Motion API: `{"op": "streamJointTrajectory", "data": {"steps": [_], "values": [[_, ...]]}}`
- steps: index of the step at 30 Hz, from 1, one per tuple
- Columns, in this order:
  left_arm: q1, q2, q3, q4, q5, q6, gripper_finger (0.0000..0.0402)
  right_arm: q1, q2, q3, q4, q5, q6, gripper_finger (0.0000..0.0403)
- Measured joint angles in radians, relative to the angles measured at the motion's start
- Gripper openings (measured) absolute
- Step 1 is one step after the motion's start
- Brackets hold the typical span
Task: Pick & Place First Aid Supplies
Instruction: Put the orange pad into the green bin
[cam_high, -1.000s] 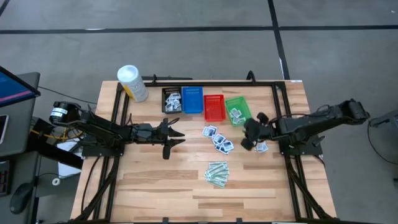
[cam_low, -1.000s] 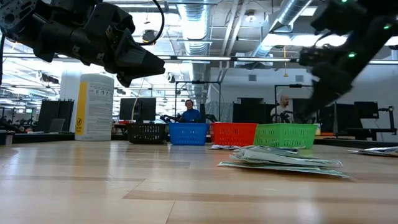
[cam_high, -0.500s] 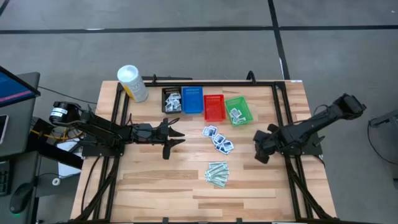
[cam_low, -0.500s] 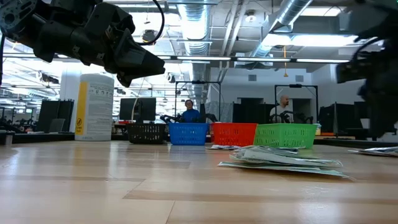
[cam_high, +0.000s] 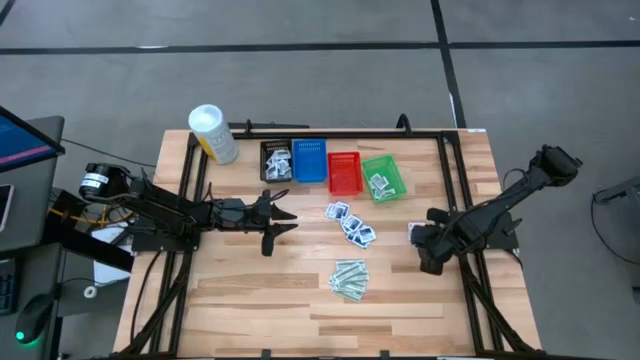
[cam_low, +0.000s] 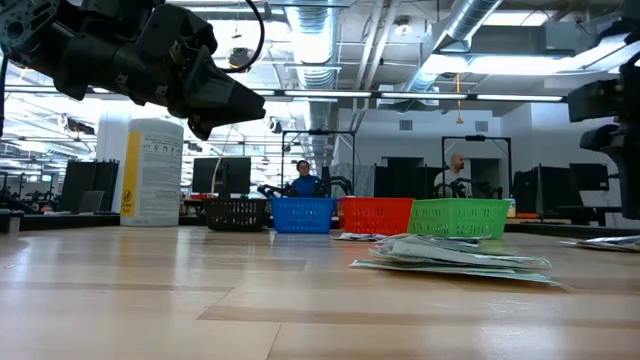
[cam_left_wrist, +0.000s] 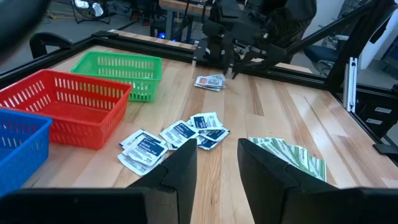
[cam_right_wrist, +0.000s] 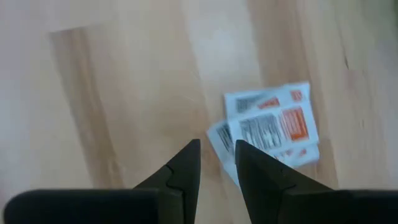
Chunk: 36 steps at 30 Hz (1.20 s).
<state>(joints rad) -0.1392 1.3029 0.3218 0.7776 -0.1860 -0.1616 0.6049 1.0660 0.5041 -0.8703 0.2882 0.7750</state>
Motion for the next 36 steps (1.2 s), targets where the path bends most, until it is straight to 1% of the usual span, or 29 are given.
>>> {"op": "streamJointTrajectory", "data": {"steps": [6, 11, 15, 19, 27, 28, 32, 36], "values": [[0.000, 0.000, 0.000, 0.000, 0.000, 0.000, 0.0116, 0.003, 0.000, 0.000, 0.053, 0.001, -0.182, 0.0095], [0.000, 0.000, 0.000, 0.000, 0.000, 0.000, 0.0116, 0.003, 0.002, 0.000, 0.067, 0.013, -0.205, 0.0095], [0.000, 0.000, 0.000, 0.000, 0.000, 0.000, 0.0116, 0.002, 0.003, -0.022, 0.120, 0.031, -0.170, 0.0095], [0.000, 0.000, 0.000, 0.000, 0.000, 0.000, 0.0116, 0.001, 0.003, -0.058, 0.205, 0.032, -0.070, 0.0095], [0.000, 0.000, 0.000, 0.000, 0.000, 0.000, 0.0116, 0.001, 0.003, -0.059, 0.227, 0.030, -0.074, 0.0095], [0.000, 0.000, 0.000, 0.000, 0.000, 0.000, 0.0116, 0.001, 0.003, -0.059, 0.240, 0.029, -0.065, 0.0095], [0.000, 0.000, 0.000, 0.000, 0.000, 0.000, 0.0116, -0.003, 0.003, -0.059, 0.307, 0.031, 0.056, 0.0095], [0.000, 0.000, 0.000, 0.000, 0.000, 0.000, 0.0116, -0.023, 0.003, -0.059, 0.303, 0.026, 0.077, 0.0095]]}}
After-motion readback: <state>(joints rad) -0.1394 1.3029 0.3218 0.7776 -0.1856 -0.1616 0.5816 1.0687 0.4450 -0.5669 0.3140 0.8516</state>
